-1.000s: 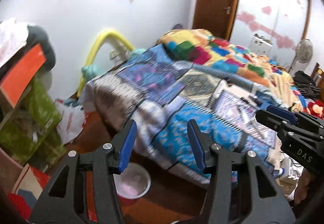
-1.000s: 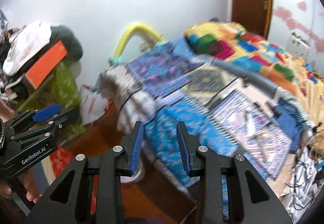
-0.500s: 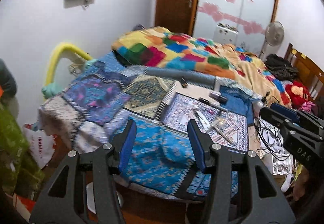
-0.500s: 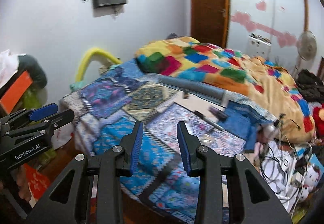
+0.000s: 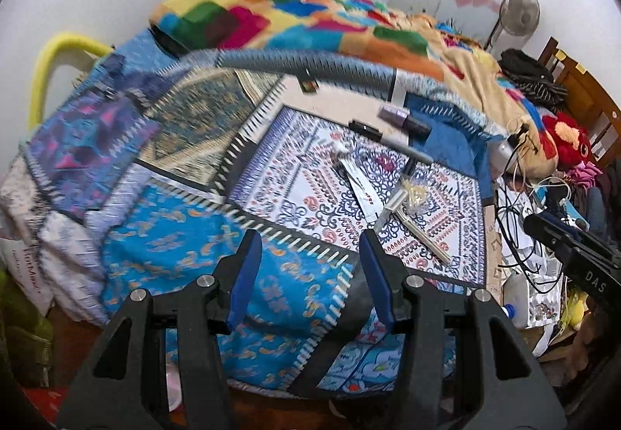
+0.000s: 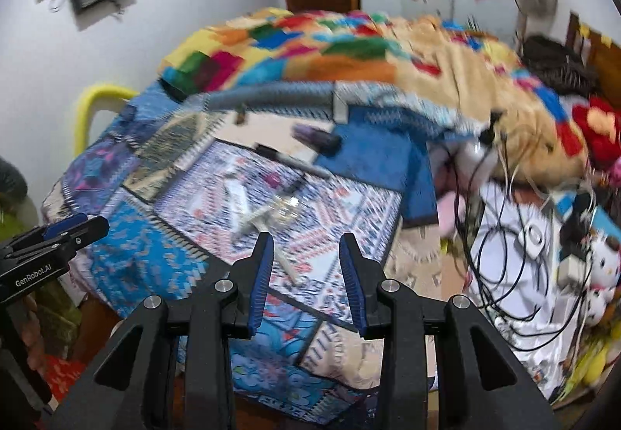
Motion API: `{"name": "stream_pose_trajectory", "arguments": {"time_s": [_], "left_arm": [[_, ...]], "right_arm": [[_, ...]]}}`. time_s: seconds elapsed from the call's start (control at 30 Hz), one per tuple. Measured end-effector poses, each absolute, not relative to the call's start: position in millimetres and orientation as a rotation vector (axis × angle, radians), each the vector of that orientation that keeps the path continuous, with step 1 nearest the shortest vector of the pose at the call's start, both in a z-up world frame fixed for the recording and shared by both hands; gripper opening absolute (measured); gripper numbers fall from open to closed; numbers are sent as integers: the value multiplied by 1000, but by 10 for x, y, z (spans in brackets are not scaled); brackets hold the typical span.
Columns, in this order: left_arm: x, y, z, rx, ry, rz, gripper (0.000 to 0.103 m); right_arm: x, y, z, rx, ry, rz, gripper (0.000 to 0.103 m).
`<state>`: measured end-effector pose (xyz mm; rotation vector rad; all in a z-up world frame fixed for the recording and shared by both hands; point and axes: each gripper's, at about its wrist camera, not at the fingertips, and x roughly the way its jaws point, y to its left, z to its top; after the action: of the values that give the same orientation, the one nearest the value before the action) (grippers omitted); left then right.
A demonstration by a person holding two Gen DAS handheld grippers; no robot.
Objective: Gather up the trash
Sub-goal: 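Move both open tools back over the bed, then grasp the yellow item in clear bag with the right tool while the left tool grasps the white tube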
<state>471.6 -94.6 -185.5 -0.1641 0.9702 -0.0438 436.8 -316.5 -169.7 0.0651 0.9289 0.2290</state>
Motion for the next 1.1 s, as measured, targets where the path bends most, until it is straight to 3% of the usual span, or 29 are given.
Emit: {"name": "stream_pose_trajectory", "arguments": {"time_s": [0.4, 1.0, 1.03, 1.1], "left_arm": [[5325, -1055, -2410, -131, 1029, -48, 52], [5930, -1236, -2700, -179, 1039, -100, 51], [5962, -1258, -2720, -182, 1040, -102, 51], [5996, -1303, -2711, -171, 1015, -101, 51]], "right_arm": [[5030, -3067, -2271, 232, 1050, 330, 32], [5321, -2727, -2582, 125, 1041, 400, 32], [5323, -2720, -2589, 128, 1037, 412, 30], [5335, -2734, -2606, 171, 1046, 455, 15]]}}
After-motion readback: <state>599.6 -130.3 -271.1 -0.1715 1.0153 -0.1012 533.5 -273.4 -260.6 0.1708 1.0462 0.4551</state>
